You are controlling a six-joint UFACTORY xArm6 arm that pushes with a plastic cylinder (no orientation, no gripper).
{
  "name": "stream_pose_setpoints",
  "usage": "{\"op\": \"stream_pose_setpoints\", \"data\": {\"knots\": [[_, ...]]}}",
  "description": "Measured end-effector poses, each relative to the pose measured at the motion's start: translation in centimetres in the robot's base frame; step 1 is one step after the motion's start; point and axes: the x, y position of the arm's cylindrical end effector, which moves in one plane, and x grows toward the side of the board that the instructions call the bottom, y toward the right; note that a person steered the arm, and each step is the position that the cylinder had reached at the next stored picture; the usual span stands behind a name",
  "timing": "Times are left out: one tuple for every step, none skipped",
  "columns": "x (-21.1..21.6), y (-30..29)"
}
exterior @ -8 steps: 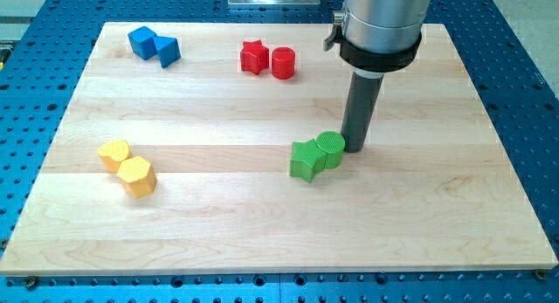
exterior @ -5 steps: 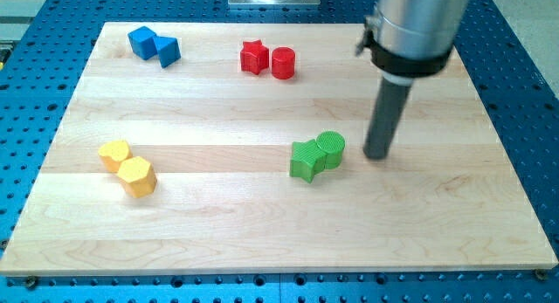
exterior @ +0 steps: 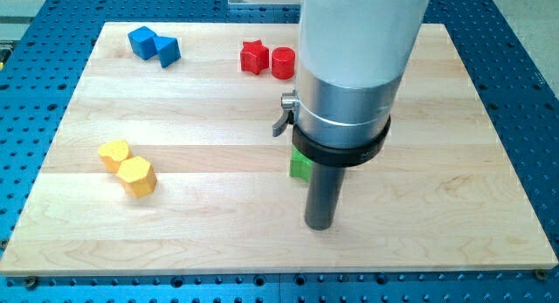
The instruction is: Move the green circle to the right of the yellow heart
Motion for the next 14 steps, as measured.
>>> {"op": "stream_pose_setpoints", "data": {"knots": [[0.0,-4.7],[0.6,-9.9],[0.8,-3.6],[-0.2,7.1],[-0.7,12.6],[-7.1,16.1],[-10.5,11.1],[-9.1,5.7],[-8.0,1.3],[-10.0,-6.1],[-13.1,-9.3],[-15.5,-5.7],[-16.9,-11.4],[-14.2,-18.3]]}}
